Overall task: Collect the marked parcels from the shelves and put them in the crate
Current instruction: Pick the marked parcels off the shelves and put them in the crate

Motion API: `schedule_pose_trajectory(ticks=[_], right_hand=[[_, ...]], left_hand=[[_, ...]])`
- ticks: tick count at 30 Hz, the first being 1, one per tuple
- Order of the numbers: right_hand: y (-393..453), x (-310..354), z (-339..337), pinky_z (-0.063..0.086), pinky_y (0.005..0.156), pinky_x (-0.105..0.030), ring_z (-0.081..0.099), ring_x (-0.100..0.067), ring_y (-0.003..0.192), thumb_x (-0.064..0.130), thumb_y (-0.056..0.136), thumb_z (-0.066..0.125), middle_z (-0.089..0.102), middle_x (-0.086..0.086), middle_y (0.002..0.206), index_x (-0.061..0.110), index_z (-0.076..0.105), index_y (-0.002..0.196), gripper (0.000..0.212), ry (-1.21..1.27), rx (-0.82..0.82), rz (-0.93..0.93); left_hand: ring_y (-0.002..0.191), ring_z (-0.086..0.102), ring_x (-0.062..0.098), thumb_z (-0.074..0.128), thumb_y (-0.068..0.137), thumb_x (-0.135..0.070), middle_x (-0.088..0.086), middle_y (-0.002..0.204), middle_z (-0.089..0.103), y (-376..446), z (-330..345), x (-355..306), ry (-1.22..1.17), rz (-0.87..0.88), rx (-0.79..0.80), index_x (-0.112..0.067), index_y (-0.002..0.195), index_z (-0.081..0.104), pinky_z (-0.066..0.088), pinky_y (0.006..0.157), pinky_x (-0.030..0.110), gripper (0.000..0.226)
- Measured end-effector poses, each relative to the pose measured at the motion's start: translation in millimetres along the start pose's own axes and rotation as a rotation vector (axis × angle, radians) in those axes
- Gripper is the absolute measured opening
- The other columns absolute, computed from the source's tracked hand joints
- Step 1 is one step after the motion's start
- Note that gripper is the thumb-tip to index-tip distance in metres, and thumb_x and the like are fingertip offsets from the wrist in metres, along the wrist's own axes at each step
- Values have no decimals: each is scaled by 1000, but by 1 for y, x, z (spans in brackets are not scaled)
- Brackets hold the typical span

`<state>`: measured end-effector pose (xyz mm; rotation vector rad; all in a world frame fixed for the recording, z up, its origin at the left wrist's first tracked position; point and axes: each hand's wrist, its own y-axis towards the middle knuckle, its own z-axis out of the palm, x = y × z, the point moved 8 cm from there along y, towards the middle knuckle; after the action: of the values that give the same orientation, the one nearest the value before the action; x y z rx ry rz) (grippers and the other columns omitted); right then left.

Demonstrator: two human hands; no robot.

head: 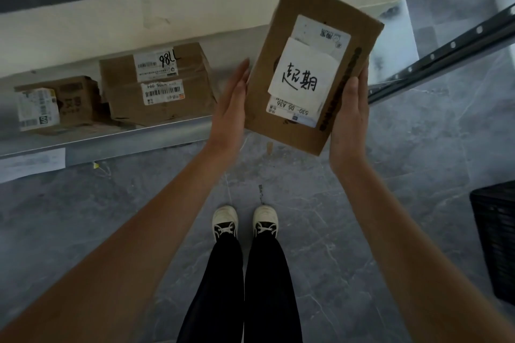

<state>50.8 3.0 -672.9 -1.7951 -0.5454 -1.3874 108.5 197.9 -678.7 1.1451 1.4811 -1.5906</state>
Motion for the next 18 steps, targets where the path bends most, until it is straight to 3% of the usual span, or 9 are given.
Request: schedule_pose_trajectory(ticks=[2, 5, 9, 12, 18], right_hand=[[0, 0, 4, 42, 108, -39, 46, -8, 131, 38, 104, 29, 40, 9, 151, 33, 22, 153, 50, 16, -17, 1], [3, 3, 11, 40, 110, -45, 43, -11, 135, 44, 99, 31, 37, 8, 153, 35, 22, 152, 54, 37, -14, -10], [1, 3, 18, 43, 107, -44, 49, -10, 129, 41, 101, 30, 40, 7, 151, 34, 20, 153, 53, 23, 4, -6], [-4, 1, 18, 41, 109, -46, 45, -14, 133, 44, 98, 31, 39, 6, 152, 35, 21, 152, 56, 25, -8, 1], [-21, 5, 6, 40, 109, -48, 44, -14, 135, 50, 94, 32, 39, 9, 152, 45, 23, 149, 56, 18, -42, 43]], left_hand=[[115, 49, -15, 27, 105, -17, -12, 134, 50, -1, 3, -12, -3, 83, 12, -15, 144, 40, 39, 102, 12, 42], [122, 53, 5, 27, 103, -8, 3, 135, 55, 1, -2, -14, -66, 132, 2, -7, 140, 45, 43, 104, 21, 41], [115, 55, -5, 26, 104, -7, -4, 126, 56, -2, -8, -15, -33, 156, 11, -6, 140, 42, 43, 102, 19, 39], [116, 55, -2, 27, 104, -8, -4, 125, 57, -4, -11, -14, -41, 167, 21, -5, 139, 43, 44, 102, 22, 39], [105, 59, -5, 31, 101, -4, -8, 115, 62, -12, -10, -18, -19, 117, 77, -13, 132, 50, 46, 88, 14, 38]])
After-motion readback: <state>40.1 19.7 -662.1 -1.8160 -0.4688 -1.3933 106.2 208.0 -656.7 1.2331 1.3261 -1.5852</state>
